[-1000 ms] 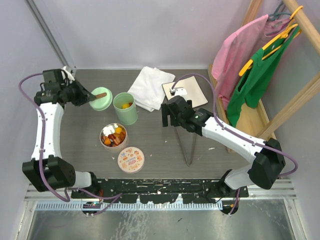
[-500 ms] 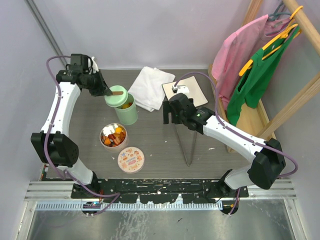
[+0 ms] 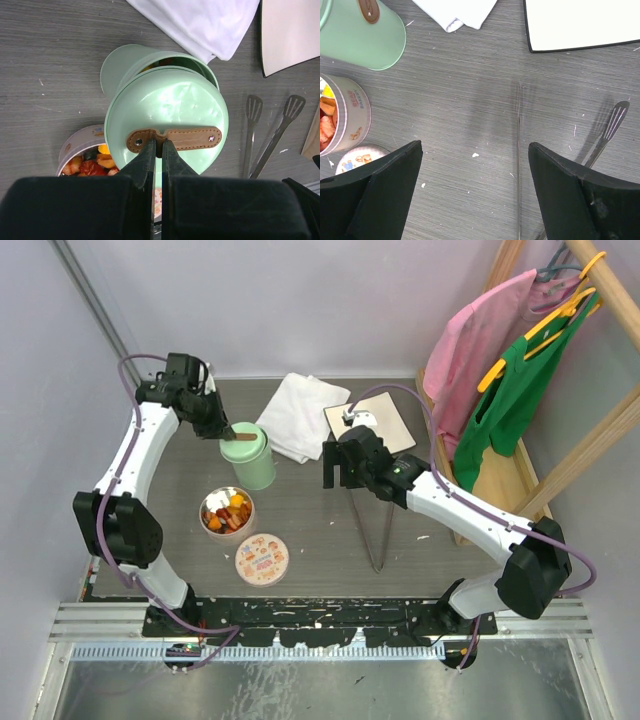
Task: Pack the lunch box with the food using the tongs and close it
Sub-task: Close the box lid on the packing box.
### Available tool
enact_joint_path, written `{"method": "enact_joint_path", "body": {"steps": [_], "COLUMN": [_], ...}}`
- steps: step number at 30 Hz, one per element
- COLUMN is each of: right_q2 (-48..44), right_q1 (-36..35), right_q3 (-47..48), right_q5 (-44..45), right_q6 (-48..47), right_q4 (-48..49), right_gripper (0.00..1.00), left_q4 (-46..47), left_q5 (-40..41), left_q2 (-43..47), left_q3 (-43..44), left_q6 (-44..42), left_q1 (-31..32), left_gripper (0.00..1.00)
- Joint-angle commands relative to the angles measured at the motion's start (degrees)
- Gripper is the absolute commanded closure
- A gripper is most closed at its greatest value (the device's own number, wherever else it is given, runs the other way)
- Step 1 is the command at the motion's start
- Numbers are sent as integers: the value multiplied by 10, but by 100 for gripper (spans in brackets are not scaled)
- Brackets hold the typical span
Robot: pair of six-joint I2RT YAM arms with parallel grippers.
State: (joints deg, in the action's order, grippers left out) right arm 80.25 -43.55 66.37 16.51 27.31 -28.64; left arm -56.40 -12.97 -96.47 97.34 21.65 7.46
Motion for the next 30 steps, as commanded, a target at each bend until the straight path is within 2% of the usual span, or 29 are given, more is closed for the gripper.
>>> {"method": "enact_joint_path", "body": {"steps": [1, 21, 30], "right_q2": [-24, -3, 23], "right_q1": [5, 9, 16], "right_q3": [6, 12, 35], "right_q5": [-10, -34, -97], "right_q6": [11, 22, 30], "right_q4": [27, 37, 49], "right_gripper": [8, 8, 8], "left_q4": [32, 57, 47], "left_q5": [12, -10, -9], "left_q2": [-3, -24, -31], "left_q3": [-8, -7, -2], "left_q6": [3, 18, 7], "left_q1": [5, 8, 17], "left_gripper": [100, 100, 100]}}
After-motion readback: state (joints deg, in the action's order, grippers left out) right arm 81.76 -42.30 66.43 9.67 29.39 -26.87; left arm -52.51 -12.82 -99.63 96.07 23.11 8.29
